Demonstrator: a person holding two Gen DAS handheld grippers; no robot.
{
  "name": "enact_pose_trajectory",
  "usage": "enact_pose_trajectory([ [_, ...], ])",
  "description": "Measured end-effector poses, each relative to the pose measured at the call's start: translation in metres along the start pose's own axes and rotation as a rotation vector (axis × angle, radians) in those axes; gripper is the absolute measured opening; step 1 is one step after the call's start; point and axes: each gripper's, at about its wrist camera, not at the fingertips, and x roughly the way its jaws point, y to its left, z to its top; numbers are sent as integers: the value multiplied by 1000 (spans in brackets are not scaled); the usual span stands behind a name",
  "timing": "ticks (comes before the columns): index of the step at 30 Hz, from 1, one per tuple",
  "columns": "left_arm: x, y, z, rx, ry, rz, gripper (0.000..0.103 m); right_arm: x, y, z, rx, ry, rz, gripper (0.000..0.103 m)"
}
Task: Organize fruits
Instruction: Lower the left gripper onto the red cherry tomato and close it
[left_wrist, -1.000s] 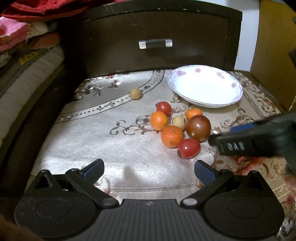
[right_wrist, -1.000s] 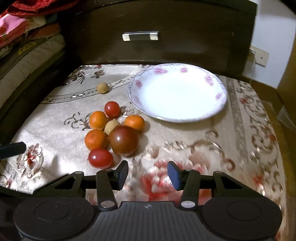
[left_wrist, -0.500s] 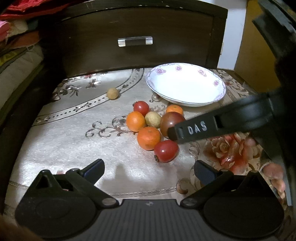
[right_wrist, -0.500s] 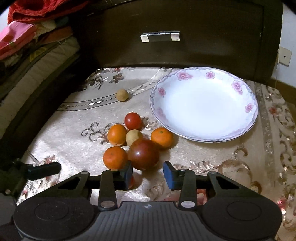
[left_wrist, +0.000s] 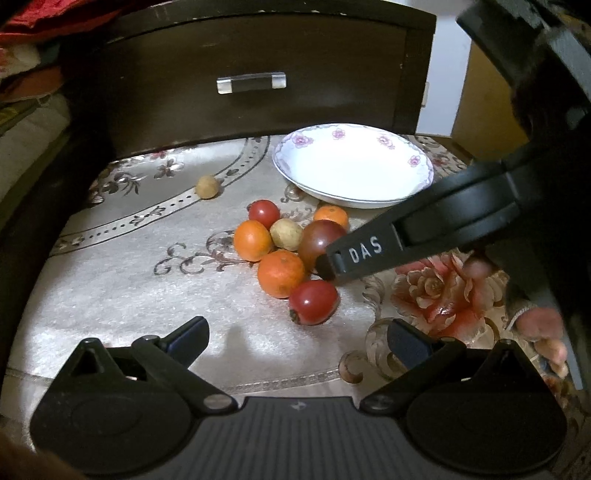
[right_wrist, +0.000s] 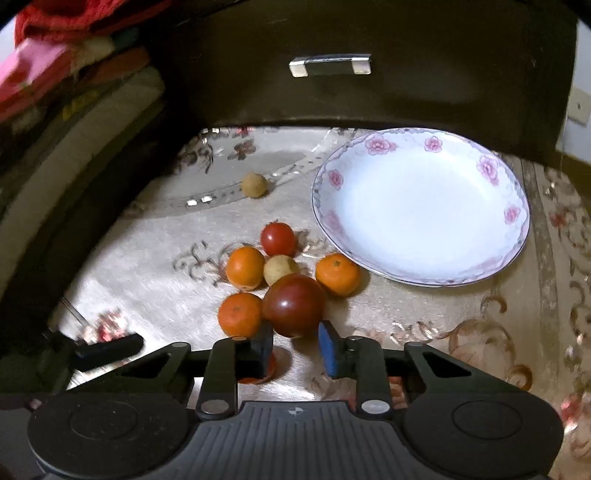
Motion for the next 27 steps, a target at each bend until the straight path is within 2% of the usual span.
enact_pose_trajectory([
  [2,5,0,2,4,8,-4,103,1,0,2,-3,3,3,24],
  [5,8,0,7,8,3,-24,92,0,-2,7,0,13,16,24],
  [7,12,-1,11,14,3,-26,78,-2,-3,8,-11,22,15,21],
  [10,24,1,14,-5,32,-65,62,-7,-8,9,-18,31,13,17],
  [12,32,2,14,-15,49,-73,59,-9,-12,8,-6,39,16,17],
  [15,34,-1,17,-3,35,-65,57,-13,-16,5,-9,39,20,17],
  [20,35,-2,18,16,36,-60,39,-12,-19,1,-34,45,20,18],
  [22,33,-1,17,27,42,-65,39,-12,-18,2,-45,50,33,21],
  [27,26,2,15,57,62,-35,38,-7,-11,3,-77,60,35,21],
])
